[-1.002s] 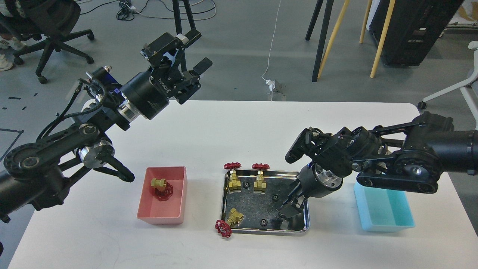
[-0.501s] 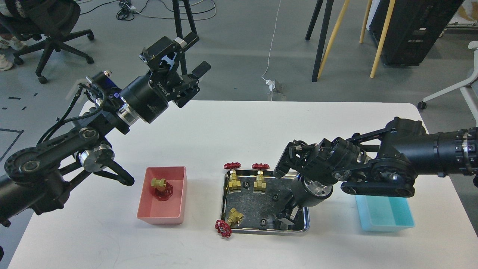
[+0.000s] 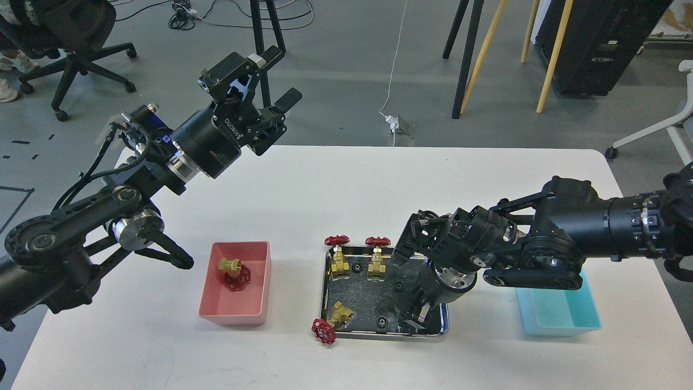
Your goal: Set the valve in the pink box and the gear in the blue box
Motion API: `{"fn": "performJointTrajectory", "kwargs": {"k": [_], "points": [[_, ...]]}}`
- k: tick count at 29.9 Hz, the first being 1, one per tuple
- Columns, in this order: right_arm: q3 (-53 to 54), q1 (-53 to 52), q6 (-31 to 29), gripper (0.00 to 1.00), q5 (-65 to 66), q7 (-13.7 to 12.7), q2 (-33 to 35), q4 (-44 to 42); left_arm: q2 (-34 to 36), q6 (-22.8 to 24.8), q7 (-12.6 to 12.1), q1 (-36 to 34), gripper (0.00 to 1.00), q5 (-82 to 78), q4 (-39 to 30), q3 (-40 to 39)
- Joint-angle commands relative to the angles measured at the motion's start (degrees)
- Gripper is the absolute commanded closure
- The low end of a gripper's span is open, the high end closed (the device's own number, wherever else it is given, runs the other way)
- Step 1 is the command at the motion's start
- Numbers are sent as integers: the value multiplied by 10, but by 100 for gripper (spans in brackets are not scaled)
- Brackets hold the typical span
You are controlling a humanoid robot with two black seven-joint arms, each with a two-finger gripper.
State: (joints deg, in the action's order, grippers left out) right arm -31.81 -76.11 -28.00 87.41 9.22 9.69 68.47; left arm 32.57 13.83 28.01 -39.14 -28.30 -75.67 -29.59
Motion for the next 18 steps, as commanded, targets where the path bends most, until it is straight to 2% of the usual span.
{"fn": "performJointTrajectory", "kwargs": {"k": [1,18], "points": [[-2,1,0,48,0,0,-6,-4,0,1,0,2,20,0,0,0],[-2,17,0,51,0,0,-20,-26,-1,0,0,4,19,0,0,0]]}}
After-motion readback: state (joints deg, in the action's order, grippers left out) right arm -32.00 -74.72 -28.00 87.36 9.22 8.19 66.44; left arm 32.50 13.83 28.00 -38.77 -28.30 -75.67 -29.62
